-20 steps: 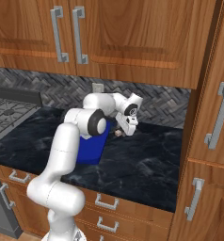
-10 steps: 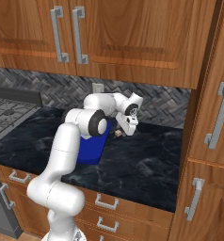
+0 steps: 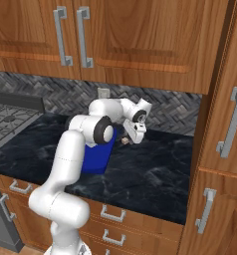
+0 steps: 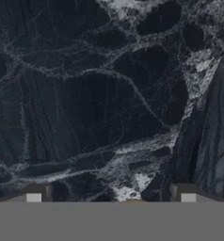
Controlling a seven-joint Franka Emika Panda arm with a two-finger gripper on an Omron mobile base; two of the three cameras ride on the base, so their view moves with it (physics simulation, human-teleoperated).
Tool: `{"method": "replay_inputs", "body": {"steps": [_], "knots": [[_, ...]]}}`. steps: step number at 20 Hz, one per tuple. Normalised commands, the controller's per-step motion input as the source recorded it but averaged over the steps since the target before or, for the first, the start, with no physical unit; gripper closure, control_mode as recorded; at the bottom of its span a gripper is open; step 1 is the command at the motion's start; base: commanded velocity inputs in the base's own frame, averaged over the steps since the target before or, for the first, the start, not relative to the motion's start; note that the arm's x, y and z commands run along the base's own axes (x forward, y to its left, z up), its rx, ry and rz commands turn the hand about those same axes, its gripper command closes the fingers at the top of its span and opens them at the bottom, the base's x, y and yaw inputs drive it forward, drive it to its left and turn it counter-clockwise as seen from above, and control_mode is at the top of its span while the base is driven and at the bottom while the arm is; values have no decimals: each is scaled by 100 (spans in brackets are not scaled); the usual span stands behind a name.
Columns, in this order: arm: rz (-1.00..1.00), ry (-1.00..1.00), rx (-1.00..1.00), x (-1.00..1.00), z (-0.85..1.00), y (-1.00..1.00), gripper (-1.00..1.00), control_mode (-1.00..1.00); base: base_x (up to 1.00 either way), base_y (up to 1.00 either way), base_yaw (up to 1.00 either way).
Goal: Take out the milk from the fridge and place it on the tray on the counter. Then take the sugar cube near the tray and place it in the tray.
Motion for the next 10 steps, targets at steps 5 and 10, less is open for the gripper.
{"method": "replay_inputs", "body": {"steps": [5,10], "knots": [[-6,0,0,0,-7,5,-100,-100,0,0,0],[-1,7,0,-4,-3,23,-100,-100,0,0,0]]}}
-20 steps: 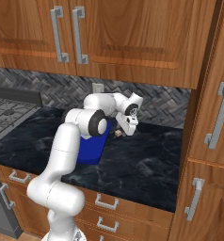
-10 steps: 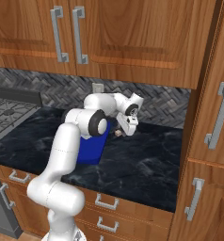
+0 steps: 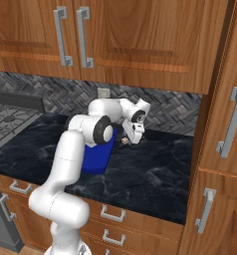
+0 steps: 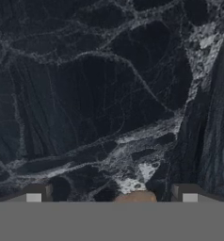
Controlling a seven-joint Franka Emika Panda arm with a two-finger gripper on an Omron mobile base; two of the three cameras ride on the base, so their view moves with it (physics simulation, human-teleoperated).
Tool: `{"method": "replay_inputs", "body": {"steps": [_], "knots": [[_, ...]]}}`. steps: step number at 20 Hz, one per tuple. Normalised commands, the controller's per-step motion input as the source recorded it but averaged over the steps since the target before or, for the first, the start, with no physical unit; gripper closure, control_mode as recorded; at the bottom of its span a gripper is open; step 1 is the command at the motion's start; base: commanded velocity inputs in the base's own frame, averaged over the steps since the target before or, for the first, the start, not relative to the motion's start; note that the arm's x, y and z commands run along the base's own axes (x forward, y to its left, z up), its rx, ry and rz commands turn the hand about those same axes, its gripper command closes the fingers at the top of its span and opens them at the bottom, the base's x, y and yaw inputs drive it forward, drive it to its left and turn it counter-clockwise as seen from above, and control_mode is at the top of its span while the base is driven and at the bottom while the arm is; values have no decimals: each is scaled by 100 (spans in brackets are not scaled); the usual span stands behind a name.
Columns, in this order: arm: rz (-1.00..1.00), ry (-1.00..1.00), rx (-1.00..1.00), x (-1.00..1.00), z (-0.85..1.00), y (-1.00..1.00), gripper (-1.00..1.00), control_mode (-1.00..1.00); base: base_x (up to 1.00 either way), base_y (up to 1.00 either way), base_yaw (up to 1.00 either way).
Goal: Take out the milk from the fridge and place it on the tray on the counter. Then take the sugar cube near the tray and place it in the tray.
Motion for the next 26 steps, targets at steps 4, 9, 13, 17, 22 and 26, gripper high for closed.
{"method": "replay_inputs", "body": {"steps": [4,9,13,17,22,26], "knots": [[0,21,4,-31,0,3,-100,-100,0,0,0],[0,9,7,-14,0,0,-100,-100,0,0,0],[0,0,4,-2,0,0,-100,-100,0,0,0],[0,0,2,0,-6,6,100,-100,0,0,0],[0,0,1,0,-14,16,100,-100,0,0,0],[0,-1,1,0,-3,1,100,-100,0,0,0]]}}
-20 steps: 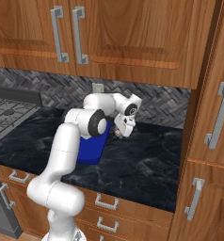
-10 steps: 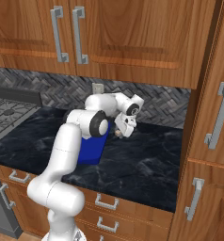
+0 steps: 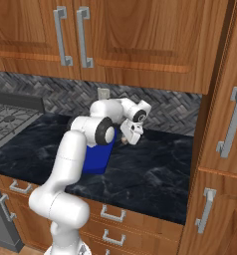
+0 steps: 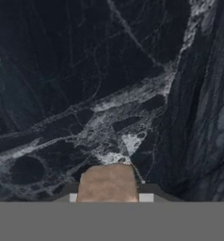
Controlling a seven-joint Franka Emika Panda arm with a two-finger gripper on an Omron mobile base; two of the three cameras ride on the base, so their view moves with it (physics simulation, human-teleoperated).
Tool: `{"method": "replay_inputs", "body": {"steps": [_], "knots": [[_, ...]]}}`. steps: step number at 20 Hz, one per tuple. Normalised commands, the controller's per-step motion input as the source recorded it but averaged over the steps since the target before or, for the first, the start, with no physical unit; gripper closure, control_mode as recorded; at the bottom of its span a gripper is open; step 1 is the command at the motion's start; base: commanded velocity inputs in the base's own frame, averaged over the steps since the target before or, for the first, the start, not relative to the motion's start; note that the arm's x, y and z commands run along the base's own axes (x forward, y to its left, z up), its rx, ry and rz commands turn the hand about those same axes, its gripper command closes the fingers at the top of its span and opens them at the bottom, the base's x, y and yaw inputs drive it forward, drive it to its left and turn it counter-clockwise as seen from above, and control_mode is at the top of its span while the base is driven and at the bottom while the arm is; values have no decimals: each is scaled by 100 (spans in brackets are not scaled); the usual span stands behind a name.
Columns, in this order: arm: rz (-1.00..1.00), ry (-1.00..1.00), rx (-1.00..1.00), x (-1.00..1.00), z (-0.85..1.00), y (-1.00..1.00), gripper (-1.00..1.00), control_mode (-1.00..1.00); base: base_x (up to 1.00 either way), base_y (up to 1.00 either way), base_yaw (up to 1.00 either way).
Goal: Take out the milk from the fridge and place it on the tray on the counter. Then take the sugar cube near the tray and place it in the tray.
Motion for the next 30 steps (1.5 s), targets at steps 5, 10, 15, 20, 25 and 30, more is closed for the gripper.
{"method": "replay_inputs", "body": {"steps": [5,10,15,20,25,30], "knots": [[-2,-7,0,-30,0,0,100,-100,0,0,0],[-17,-12,1,-94,-4,-6,100,-100,0,0,0],[-20,-13,2,-100,-6,-14,100,-100,0,0,0],[-25,-14,7,-100,11,-7,100,-100,0,0,0],[-25,-14,8,-94,37,-21,100,-100,0,0,0],[-23,-9,11,-87,88,-11,100,-100,0,0,0]]}}
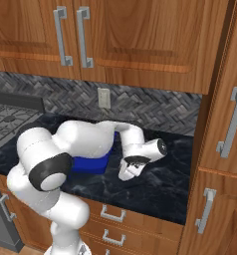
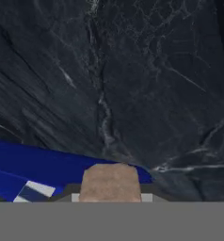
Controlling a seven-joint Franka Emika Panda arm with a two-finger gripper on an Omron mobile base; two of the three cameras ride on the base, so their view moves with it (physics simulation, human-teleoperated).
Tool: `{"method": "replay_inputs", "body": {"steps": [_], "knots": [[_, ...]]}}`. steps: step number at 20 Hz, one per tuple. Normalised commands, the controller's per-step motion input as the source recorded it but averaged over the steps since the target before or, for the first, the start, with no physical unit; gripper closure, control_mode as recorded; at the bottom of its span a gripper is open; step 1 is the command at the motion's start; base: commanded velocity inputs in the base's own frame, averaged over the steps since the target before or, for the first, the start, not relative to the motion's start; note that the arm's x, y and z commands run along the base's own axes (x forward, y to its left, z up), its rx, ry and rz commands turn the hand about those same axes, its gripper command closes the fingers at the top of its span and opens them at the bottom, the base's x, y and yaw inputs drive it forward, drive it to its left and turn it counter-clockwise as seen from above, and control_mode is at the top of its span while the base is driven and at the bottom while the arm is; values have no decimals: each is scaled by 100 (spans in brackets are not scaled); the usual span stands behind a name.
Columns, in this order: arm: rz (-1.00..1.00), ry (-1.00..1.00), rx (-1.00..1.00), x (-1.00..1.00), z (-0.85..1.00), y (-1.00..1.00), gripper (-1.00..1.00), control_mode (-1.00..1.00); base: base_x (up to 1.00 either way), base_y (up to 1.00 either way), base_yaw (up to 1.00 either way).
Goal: Take out the milk from the fridge and place it on the tray on the counter. Then take the sugar cube near the tray and place it in the tray.
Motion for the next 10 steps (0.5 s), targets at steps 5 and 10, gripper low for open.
{"method": "replay_inputs", "body": {"steps": [5,10], "knots": [[-21,-1,7,-66,91,8,100,-100,0,0,0],[-13,7,3,-7,42,49,100,-100,0,0,0]]}}
